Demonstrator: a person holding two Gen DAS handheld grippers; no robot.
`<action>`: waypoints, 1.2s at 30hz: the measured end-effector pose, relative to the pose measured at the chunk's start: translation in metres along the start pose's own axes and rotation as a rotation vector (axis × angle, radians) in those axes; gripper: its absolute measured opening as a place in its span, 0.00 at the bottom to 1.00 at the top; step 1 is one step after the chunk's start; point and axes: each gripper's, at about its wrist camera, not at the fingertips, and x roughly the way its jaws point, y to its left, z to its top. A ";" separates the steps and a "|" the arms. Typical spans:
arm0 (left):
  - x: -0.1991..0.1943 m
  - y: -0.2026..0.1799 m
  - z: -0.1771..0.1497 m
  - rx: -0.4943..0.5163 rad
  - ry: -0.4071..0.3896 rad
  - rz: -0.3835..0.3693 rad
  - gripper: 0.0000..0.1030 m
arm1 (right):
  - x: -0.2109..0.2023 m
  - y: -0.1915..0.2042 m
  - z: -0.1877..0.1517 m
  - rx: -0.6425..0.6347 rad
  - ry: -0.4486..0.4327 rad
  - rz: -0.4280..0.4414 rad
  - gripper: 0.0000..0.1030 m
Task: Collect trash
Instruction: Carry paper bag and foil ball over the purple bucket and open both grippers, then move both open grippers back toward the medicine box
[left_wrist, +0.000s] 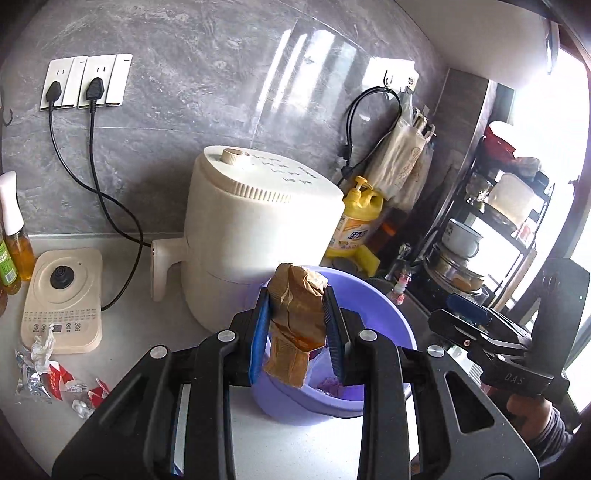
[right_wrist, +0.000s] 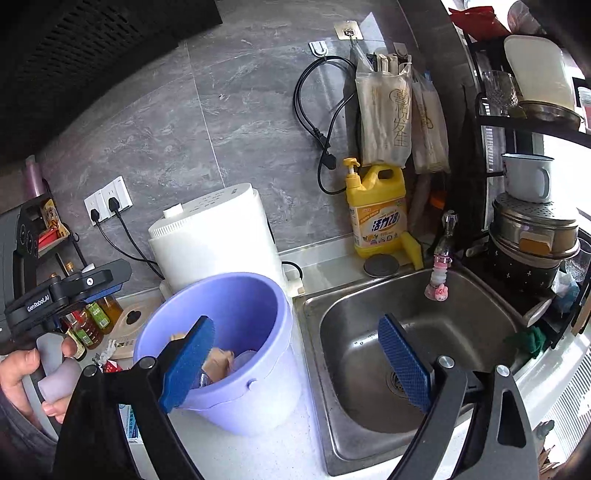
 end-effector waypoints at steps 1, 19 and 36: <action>0.006 -0.005 0.001 0.008 0.008 -0.013 0.27 | 0.000 -0.002 -0.002 0.011 -0.004 0.008 0.87; 0.005 -0.037 0.003 0.136 0.049 0.128 0.94 | 0.012 0.069 -0.023 -0.104 0.071 0.167 0.91; -0.150 0.068 -0.063 -0.046 -0.013 0.468 0.94 | 0.008 0.206 -0.067 -0.339 0.146 0.450 0.92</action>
